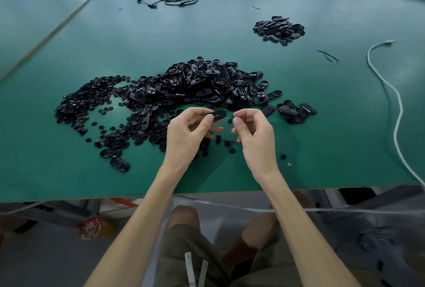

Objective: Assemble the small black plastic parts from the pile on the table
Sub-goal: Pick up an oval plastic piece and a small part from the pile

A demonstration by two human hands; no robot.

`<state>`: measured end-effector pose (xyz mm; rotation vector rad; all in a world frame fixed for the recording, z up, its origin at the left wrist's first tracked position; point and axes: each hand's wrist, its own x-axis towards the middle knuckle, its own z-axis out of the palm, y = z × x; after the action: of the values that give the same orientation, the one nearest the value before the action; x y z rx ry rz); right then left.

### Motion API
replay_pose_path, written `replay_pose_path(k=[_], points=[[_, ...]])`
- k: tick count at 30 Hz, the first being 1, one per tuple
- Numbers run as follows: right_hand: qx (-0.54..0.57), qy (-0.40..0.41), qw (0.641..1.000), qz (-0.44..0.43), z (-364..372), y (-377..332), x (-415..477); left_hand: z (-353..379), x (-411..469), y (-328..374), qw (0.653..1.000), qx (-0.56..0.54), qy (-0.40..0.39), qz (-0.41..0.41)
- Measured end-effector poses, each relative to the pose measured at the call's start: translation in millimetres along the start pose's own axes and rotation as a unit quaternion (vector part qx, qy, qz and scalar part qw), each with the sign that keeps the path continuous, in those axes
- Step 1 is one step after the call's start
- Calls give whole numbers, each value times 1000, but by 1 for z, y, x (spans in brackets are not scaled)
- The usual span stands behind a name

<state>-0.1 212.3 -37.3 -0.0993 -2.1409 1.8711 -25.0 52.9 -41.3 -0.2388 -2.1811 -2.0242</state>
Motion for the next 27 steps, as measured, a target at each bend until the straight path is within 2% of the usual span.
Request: replay_pose_path(k=[7,16,27], points=[[27,-2,1000,0,1,-1,-2,0,0,0,1000,8,-30,2],[-6,7,1000,-7,2,-2,-4,-2,0,-2,998,8,-68,6],[-78,14,996,-48,4,-4,-6,-3,1,-2,997,31,-68,11]])
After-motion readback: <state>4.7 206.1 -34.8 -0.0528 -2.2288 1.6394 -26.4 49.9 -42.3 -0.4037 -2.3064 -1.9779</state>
